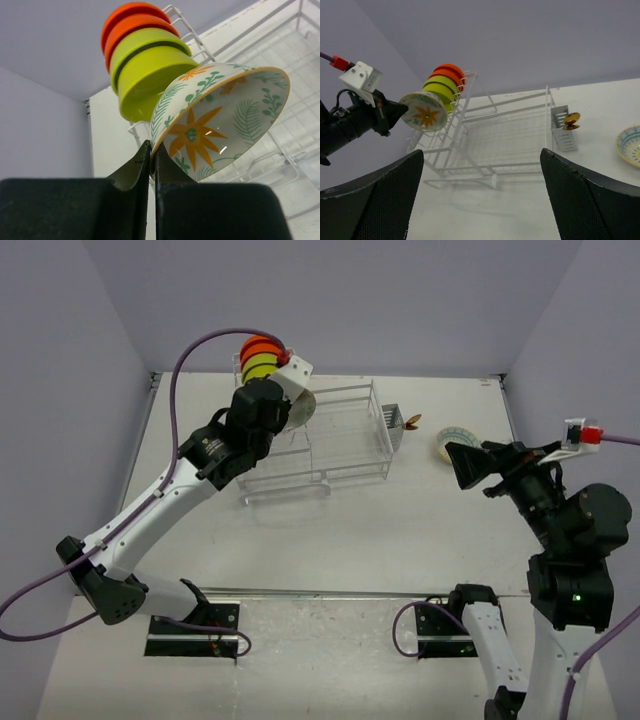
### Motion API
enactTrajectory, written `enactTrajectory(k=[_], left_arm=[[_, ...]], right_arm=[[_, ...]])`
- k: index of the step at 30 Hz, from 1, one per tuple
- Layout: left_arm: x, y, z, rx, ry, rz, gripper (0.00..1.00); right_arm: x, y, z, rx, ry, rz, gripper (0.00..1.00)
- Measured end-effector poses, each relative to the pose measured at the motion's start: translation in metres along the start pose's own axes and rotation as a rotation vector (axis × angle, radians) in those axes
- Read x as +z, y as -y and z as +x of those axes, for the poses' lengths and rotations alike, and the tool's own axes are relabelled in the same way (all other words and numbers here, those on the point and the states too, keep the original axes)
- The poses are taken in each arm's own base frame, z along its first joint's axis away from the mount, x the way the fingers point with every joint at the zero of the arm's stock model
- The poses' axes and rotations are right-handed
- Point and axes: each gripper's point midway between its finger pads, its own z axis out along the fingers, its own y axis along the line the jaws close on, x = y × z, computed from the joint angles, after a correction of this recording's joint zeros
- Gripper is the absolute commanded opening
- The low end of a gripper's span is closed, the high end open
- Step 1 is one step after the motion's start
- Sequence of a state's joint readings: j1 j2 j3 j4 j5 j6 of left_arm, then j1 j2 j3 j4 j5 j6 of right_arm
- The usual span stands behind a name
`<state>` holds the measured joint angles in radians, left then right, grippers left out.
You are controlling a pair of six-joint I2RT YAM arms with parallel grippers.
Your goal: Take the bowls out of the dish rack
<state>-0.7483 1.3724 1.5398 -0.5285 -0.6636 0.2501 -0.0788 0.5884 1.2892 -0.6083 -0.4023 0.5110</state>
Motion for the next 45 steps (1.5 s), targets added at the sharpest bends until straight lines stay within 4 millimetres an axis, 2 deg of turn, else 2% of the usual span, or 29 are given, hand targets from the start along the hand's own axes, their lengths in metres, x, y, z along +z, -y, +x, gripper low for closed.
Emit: enactTrajectory(k=[4,6,9,12,15,18,19,20,22,27,28,29,31,33,34,35,36,37,39,41,43,45], left_arm=[[-0.003,0.020,0.002,-0.068,-0.008,0.105,0.00],[-0.006,0.028,-0.005,-0.136,0.001,0.154,0.00],[-0.018,0.044,-0.029,-0.277,0.039,0.275,0.00],[-0.035,0.069,-0.053,-0.400,0.070,0.402,0.00],[-0.047,0.099,-0.065,-0.486,0.063,0.523,0.00],[-0.051,0.121,-0.066,-0.550,0.030,0.608,0.00],[-0.052,0.126,-0.065,-0.570,0.019,0.626,0.00],[-0.052,0.129,-0.064,-0.587,0.011,0.638,0.00],[-0.053,0.135,-0.063,-0.615,-0.002,0.661,0.00],[-0.056,0.142,-0.069,-0.669,0.001,0.699,0.00],[-0.057,0.143,-0.071,-0.675,0.002,0.705,0.00],[-0.057,0.143,-0.072,-0.680,0.005,0.709,0.00],[-0.058,0.143,-0.074,-0.691,0.010,0.715,0.00],[-0.061,0.145,-0.077,-0.695,0.017,0.731,0.00],[-0.061,0.145,-0.077,-0.693,0.015,0.726,0.03],[-0.060,0.145,-0.075,-0.690,0.008,0.722,0.21],[-0.059,0.146,-0.073,-0.681,0.004,0.718,0.65],[-0.058,0.144,-0.072,-0.672,0.005,0.710,0.99],[-0.057,0.132,-0.077,-0.667,0.017,0.664,1.00],[-0.057,0.112,-0.085,-0.657,0.057,0.596,1.00],[-0.063,0.081,-0.085,-0.642,0.103,0.497,1.00],[-0.077,0.045,-0.076,-0.644,0.150,0.401,1.00]], right_arm=[[0.028,-0.008,0.013,0.081,-0.105,-0.096,0.99],[0.048,-0.007,0.026,0.117,-0.180,-0.114,0.99],[0.075,-0.024,0.051,0.130,-0.302,-0.154,0.99],[0.096,-0.039,0.073,0.088,-0.385,-0.157,0.96],[0.109,-0.049,0.087,0.001,-0.411,-0.139,0.86],[0.116,-0.050,0.094,-0.101,-0.410,-0.097,0.66],[0.118,-0.047,0.094,-0.130,-0.405,-0.072,0.50],[0.120,-0.044,0.095,-0.157,-0.401,-0.052,0.44],[0.124,-0.036,0.095,-0.192,-0.393,-0.013,0.38],[0.125,-0.029,0.100,-0.237,-0.392,0.025,0.35],[0.125,-0.028,0.102,-0.241,-0.398,0.026,0.31],[0.125,-0.028,0.104,-0.245,-0.403,0.026,0.15],[0.127,-0.025,0.108,-0.258,-0.411,0.037,0.00],[0.130,-0.015,0.113,-0.272,-0.416,0.082,0.00],[0.131,-0.013,0.116,-0.269,-0.422,0.092,0.00],[0.132,-0.011,0.117,-0.267,-0.420,0.105,0.00],[0.132,-0.009,0.117,-0.266,-0.416,0.116,0.00],[0.132,-0.006,0.117,-0.264,-0.418,0.128,0.00],[0.133,0.012,0.112,-0.233,-0.416,0.173,0.00],[0.133,0.046,0.100,-0.173,-0.386,0.271,0.00],[0.125,0.102,0.085,-0.089,-0.325,0.431,0.00],[0.105,0.156,0.077,-0.005,-0.263,0.598,0.00]])
